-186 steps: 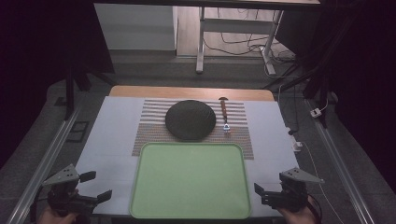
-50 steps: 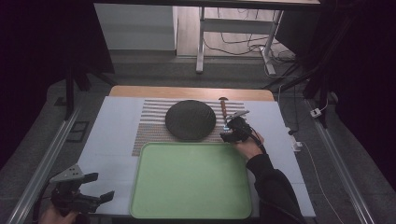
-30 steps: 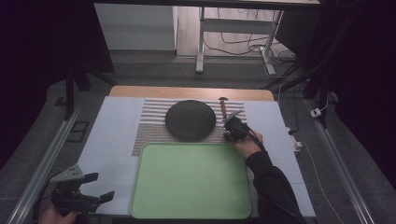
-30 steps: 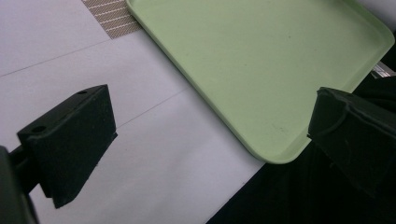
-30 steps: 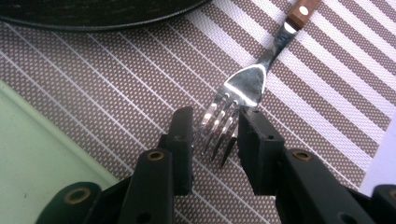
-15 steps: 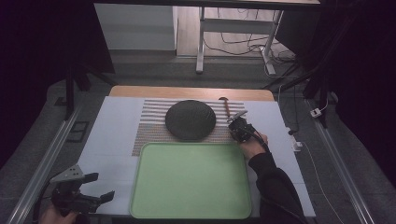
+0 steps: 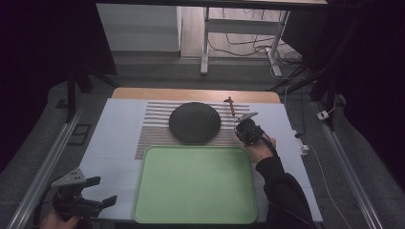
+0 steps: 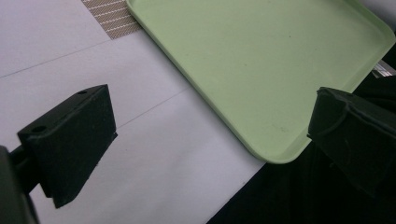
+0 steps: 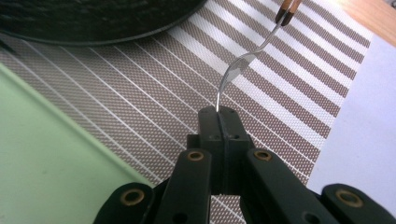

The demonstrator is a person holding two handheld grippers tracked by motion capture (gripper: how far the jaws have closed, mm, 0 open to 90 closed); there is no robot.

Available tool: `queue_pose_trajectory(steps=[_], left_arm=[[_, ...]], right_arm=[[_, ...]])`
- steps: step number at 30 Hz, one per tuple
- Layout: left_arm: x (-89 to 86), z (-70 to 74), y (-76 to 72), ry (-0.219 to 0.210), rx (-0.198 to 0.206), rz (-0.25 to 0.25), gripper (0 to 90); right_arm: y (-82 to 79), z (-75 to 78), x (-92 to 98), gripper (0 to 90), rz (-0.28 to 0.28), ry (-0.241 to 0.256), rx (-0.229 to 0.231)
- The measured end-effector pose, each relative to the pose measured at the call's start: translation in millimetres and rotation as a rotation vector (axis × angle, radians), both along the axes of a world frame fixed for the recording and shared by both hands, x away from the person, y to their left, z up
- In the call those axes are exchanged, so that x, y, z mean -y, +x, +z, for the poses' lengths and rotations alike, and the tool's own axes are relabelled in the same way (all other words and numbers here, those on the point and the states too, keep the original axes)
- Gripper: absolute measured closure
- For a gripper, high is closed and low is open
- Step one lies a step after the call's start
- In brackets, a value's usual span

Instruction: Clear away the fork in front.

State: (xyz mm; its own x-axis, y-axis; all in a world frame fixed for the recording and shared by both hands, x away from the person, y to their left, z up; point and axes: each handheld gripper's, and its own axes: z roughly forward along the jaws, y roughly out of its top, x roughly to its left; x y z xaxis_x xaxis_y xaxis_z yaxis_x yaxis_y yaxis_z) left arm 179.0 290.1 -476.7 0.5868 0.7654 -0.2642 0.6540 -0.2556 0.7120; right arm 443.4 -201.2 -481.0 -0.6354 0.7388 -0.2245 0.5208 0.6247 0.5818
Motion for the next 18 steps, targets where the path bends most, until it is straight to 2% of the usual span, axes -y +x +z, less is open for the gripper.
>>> queue_pose_trajectory(steps=[3,9,11,15,18], left_arm=[[-0.2,0.1,0.0,-0.003,0.001,0.001,0.7],[-0.1,0.8,-0.6,-0.005,0.007,0.003,0.0],[0.0,1.6,-1.0,-0.013,0.022,-0.001,0.0],[1.1,2.2,0.3,-0.028,0.039,-0.027,0.0],[2.1,2.5,2.6,-0.053,0.057,-0.056,0.0]], right_arm=[[-3.3,3.6,1.0,90.0,0.006,0.016,0.008],[-15.1,16.5,7.2,90.0,0.054,0.072,0.014],[-20.0,20.5,8.9,90.0,0.069,0.096,0.02],[-29.1,27.5,10.4,90.0,0.092,0.137,0.021],[-36.6,31.1,10.3,90.0,0.118,0.149,0.028]])
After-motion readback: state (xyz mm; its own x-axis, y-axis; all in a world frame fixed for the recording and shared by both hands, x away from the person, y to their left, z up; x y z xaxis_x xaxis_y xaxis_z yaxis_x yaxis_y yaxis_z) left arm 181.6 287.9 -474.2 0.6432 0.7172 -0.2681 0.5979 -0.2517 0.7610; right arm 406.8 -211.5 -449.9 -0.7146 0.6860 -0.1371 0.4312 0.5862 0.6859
